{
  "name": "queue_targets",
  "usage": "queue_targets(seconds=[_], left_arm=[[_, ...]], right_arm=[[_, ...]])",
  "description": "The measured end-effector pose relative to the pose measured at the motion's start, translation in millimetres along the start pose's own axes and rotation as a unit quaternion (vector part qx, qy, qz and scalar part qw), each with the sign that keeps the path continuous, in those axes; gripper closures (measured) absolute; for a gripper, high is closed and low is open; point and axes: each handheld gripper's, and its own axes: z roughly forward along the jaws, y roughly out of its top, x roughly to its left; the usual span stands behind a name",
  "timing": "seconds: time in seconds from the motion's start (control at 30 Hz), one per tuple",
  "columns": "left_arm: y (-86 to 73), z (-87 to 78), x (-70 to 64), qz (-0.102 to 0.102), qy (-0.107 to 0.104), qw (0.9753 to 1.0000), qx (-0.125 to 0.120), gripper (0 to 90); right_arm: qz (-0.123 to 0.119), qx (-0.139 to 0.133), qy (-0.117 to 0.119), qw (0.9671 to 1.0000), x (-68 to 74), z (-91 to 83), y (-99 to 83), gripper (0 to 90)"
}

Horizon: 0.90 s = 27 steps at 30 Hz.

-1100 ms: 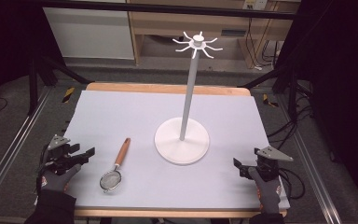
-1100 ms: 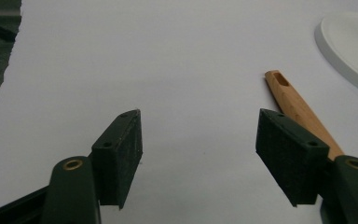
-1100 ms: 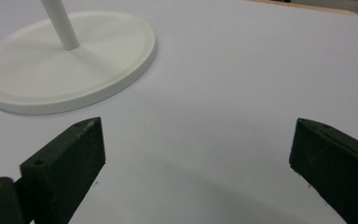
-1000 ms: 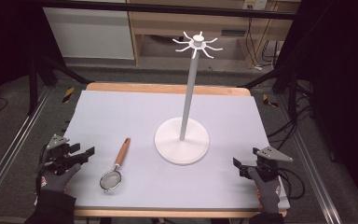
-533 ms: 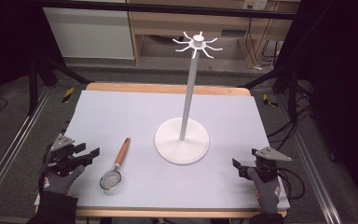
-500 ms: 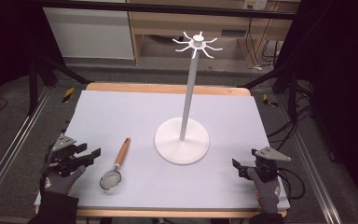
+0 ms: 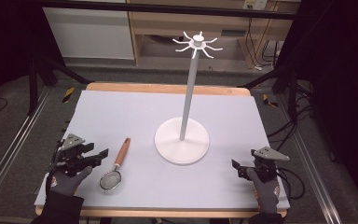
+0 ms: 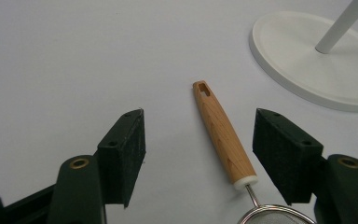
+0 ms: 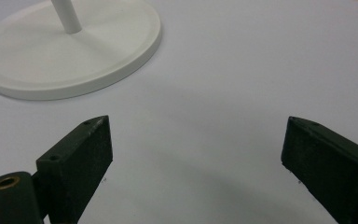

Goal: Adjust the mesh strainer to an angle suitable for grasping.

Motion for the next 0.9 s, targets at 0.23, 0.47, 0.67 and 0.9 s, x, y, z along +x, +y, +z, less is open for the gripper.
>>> queue_targets(seconds=[0.23,0.47,0.67,0.9], left_arm=[[5.2,6.5,-9.7,0.006,-0.005,0.9999,0.014,33.5],[10.5,8.9,-17.3,0.015,-0.007,0.9997,0.016,33.2],[18.0,12.7,-25.4,0.023,-0.009,0.9994,0.025,33.2],[23.4,22.4,-34.8,0.032,-0.011,0.9984,0.044,33.0]], right_arm=[[-0.002,0.004,0.002,1.0,0.1,1.2,0.0,9.1],[-0.001,0.005,0.003,1.0,0.2,1.5,0.0,9.1],[0.001,0.007,0.006,1.0,0.6,1.9,0.3,9.0],[0.0,0.01,0.008,0.9999,0.8,2.4,0.3,8.8]])
